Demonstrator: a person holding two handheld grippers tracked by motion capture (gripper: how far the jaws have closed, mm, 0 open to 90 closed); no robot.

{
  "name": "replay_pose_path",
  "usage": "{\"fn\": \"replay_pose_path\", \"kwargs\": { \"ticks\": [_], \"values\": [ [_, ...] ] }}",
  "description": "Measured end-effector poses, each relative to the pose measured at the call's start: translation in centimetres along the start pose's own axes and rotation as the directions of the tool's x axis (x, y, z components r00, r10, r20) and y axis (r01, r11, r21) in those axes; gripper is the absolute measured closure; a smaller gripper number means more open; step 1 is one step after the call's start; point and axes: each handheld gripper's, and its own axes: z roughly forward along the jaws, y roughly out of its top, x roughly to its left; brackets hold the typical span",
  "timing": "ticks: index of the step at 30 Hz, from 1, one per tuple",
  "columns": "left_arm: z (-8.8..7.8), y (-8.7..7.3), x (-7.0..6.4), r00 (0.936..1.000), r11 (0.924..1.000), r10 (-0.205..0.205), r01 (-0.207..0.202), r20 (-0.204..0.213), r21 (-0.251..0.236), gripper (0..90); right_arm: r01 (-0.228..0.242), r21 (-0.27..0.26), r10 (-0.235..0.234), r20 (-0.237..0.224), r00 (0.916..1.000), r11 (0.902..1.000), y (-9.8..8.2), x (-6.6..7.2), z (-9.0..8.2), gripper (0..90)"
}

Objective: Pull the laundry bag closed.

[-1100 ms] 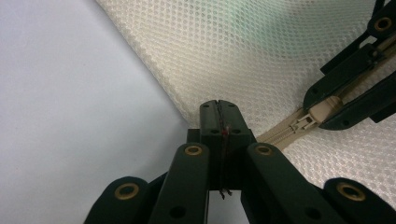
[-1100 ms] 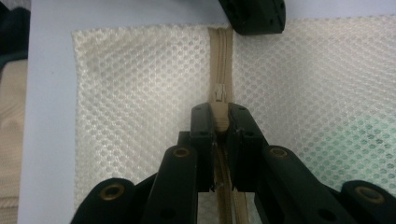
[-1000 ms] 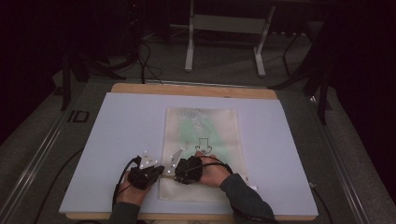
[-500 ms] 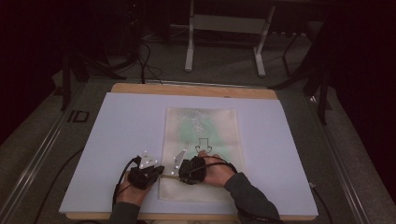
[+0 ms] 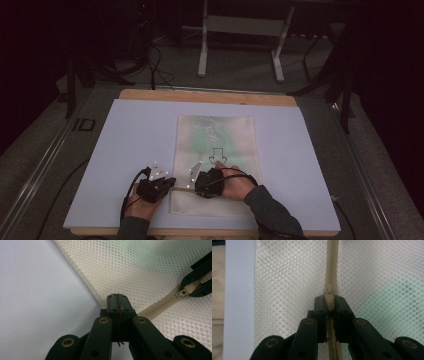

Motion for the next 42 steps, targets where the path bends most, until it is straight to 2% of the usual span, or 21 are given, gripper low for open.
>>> {"fn": "replay_pose_path", "kwargs": {
  "ticks": [18, 27, 42],
  "values": [
    [0.0, 0.0, 0.1, 0.9999, 1.0000, -0.010, 0.010, 0.004, 0.000, 89.4, 0.000, 0.011, 0.000, 0.003, 1.0000, 0.9999, -1.0, 0.0, -0.6, 82.2],
    [0.0, 0.0, 0.1, 0.9999, 0.9999, -0.011, 0.011, 0.007, 0.002, 89.4, 0.007, 0.039, -0.008, 0.005, 1.0000, 0.9992, -1.4, 0.1, -0.9, 82.3],
    [0.0, 0.0, 0.1, 0.9999, 0.9999, -0.014, 0.014, 0.009, 0.002, 89.4, 0.003, 0.051, -0.003, 0.007, 1.0000, 0.9987, -2.4, 0.1, -1.5, 82.2]
  ]
}}
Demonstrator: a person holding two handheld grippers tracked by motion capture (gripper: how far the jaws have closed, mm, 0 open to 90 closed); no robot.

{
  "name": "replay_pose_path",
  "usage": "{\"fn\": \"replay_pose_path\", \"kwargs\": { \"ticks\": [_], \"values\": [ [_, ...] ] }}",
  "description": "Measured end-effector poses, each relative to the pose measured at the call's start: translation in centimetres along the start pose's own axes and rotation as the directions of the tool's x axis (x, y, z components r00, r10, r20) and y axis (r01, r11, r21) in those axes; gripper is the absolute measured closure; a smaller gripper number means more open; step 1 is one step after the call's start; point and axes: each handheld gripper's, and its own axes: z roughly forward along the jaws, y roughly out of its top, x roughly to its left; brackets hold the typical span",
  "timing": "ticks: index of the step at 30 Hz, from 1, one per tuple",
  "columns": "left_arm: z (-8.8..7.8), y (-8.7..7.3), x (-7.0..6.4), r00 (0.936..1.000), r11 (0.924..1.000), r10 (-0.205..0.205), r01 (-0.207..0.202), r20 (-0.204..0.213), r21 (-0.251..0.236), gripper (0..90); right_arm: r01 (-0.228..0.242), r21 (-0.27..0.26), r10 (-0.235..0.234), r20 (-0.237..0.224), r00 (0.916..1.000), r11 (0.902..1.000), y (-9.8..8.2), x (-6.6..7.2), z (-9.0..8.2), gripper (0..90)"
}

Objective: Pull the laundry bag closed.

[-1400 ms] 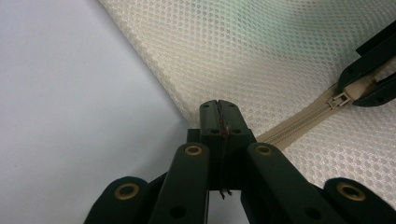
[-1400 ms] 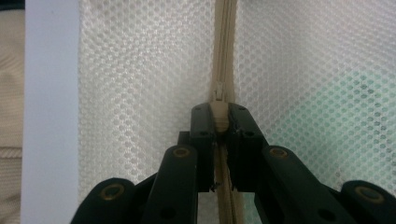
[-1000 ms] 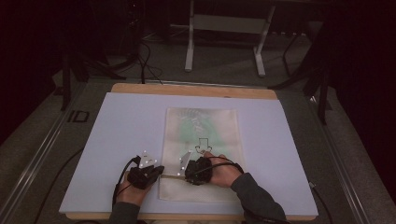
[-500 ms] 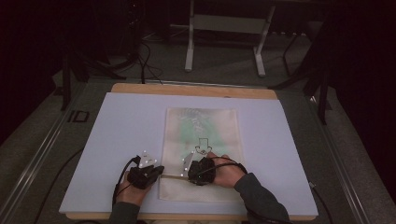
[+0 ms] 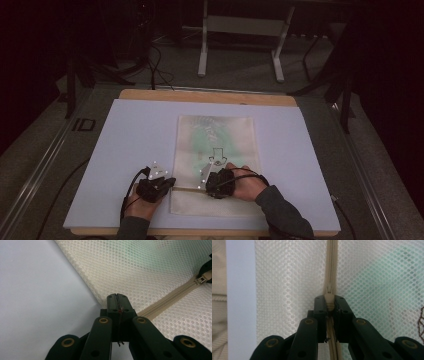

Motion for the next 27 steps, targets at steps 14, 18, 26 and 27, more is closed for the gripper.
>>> {"fn": "replay_pose_path", "kwargs": {
  "ticks": [14, 18, 26, 27],
  "values": [
    [0.0, 0.0, 0.0, 1.0000, 1.0000, -0.002, 0.002, 0.001, 0.001, 89.4, 0.000, 0.009, 0.000, 0.000, 1.0000, 1.0000, -0.4, 0.1, -0.2, 82.3],
    [0.0, 0.0, 0.0, 1.0000, 1.0000, -0.003, 0.003, 0.001, -0.001, 89.4, -0.004, 0.012, 0.004, 0.001, 1.0000, 0.9999, -0.6, 0.2, -0.3, 82.3],
    [0.0, 0.0, 0.0, 1.0000, 1.0000, -0.002, 0.002, 0.000, 0.000, 89.4, -0.007, 0.019, 0.007, 0.000, 1.0000, 0.9998, -1.0, 0.3, -0.3, 82.3],
    [0.0, 0.0, 0.0, 1.0000, 1.0000, -0.002, 0.002, 0.000, 0.000, 89.4, -0.006, 0.016, 0.006, 0.001, 1.0000, 0.9999, -1.0, 0.3, -0.3, 82.3]
  ]
}}
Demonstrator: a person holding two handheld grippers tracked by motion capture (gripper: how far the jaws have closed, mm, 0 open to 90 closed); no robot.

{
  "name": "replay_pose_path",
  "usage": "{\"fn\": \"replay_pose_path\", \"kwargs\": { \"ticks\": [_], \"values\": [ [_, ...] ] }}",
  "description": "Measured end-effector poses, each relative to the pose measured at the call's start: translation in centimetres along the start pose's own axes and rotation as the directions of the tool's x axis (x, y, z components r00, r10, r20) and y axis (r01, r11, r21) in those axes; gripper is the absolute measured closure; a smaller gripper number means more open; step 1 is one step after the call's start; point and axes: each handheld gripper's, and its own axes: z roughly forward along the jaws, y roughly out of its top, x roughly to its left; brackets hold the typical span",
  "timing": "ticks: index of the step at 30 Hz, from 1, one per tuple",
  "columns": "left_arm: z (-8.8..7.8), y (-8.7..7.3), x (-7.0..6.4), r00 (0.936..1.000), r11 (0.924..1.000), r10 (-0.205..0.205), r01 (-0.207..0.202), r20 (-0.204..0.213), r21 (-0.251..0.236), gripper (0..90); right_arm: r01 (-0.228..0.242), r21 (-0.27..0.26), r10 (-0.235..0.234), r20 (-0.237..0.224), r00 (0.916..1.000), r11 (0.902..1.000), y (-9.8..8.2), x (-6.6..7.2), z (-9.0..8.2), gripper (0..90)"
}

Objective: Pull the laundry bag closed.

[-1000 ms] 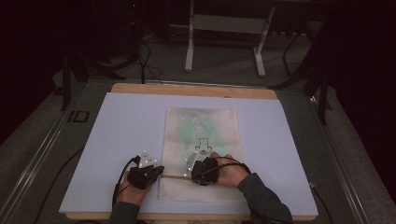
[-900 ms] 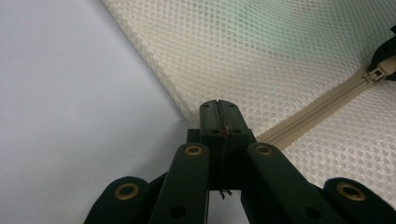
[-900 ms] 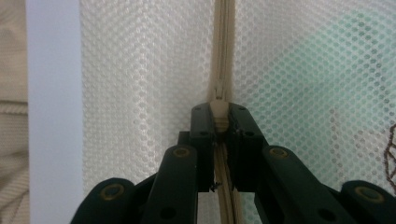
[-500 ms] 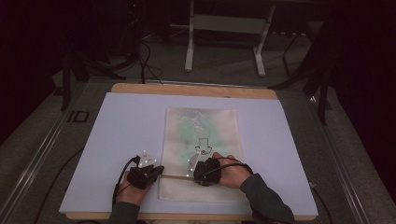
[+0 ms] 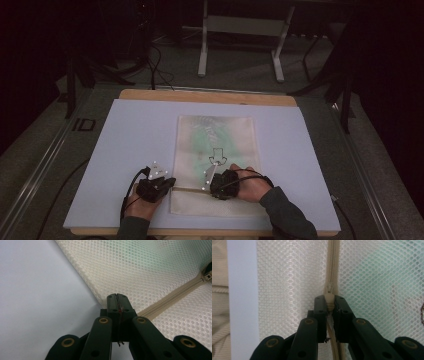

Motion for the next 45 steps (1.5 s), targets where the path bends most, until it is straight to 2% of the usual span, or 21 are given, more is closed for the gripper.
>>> {"fn": "replay_pose_path", "kwargs": {
  "ticks": [10, 18, 45],
  "values": [
    [0.0, 0.0, 0.0, 1.0000, 1.0000, -0.003, 0.003, 0.000, -0.001, 89.4, -0.008, -0.005, 0.008, -0.007, 0.9999, 1.0000, -0.4, -0.1, -0.1, 82.3],
    [0.0, 0.0, 0.0, 1.0000, 1.0000, -0.001, 0.001, 0.000, -0.001, 89.4, -0.013, 0.012, 0.013, -0.009, 0.9999, 0.9998, -0.8, -0.1, -0.2, 82.3],
    [0.0, 0.0, 0.0, 1.0000, 1.0000, -0.007, 0.007, 0.000, -0.002, 89.4, -0.040, 0.001, 0.040, -0.020, 0.9990, 0.9992, -2.0, -0.4, -0.8, 82.3]
  ]
}}
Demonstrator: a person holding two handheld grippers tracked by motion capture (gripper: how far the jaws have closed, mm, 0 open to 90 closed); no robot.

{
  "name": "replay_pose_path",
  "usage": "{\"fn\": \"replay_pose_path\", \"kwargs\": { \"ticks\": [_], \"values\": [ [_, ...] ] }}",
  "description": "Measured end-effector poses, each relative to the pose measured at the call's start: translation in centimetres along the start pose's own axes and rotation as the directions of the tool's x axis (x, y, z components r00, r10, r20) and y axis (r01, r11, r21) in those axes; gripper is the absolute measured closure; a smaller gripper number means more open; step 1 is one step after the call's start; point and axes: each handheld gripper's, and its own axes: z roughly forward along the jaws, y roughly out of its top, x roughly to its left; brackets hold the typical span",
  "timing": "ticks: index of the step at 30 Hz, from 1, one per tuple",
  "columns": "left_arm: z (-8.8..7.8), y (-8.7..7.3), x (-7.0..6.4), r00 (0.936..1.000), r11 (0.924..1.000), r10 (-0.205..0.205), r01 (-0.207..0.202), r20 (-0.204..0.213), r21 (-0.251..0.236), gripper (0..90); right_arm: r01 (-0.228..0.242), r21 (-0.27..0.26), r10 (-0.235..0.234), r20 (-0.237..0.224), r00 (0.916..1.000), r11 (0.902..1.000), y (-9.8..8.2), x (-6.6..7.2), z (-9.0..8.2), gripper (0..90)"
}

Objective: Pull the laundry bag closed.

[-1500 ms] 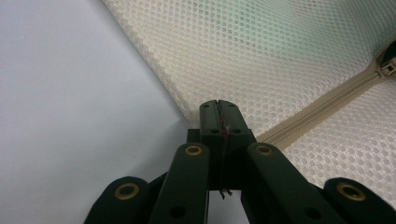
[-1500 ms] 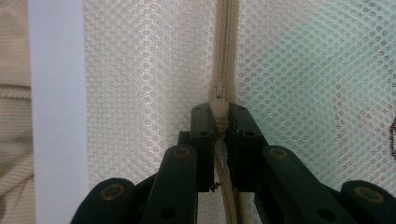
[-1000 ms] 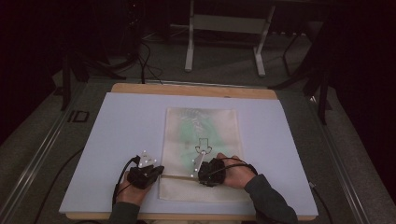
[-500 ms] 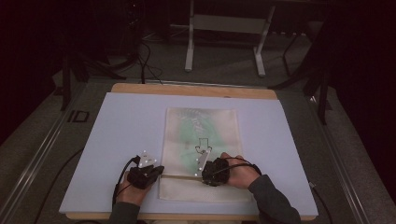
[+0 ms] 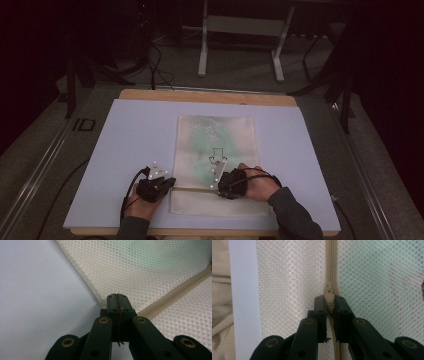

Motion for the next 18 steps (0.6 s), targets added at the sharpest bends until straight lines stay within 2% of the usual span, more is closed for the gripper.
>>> {"fn": "replay_pose_path", "kwargs": {
  "ticks": [6, 8, 15, 16, 18],
  "values": [
    [0.0, 0.0, 0.0, 1.0000, 1.0000, -0.001, 0.001, 0.001, 0.000, 89.4, 0.002, 0.010, -0.002, 0.003, 1.0000, 0.9999, -0.1, 0.0, -0.1, 82.3],
    [0.0, 0.0, 0.0, 1.0000, 1.0000, -0.001, 0.001, 0.000, 0.001, 89.4, -0.002, -0.008, 0.002, 0.000, 1.0000, 1.0000, -0.2, -0.1, -0.3, 82.3],
    [0.0, 0.0, 0.0, 1.0000, 1.0000, -0.001, 0.001, 0.000, 0.001, 89.4, -0.012, -0.001, 0.012, 0.004, 0.9999, 0.9999, -0.7, -0.1, -0.4, 82.3],
    [0.0, 0.0, 0.0, 1.0000, 1.0000, -0.001, 0.001, -0.001, 0.001, 89.4, -0.017, -0.019, 0.017, 0.002, 0.9998, 0.9997, -0.9, -0.2, -0.5, 82.3],
    [0.0, 0.0, 0.0, 1.0000, 1.0000, -0.001, 0.001, -0.001, 0.001, 89.4, -0.018, -0.008, 0.018, 0.005, 0.9998, 0.9998, -1.0, -0.2, -0.5, 82.3]
  ]
}}
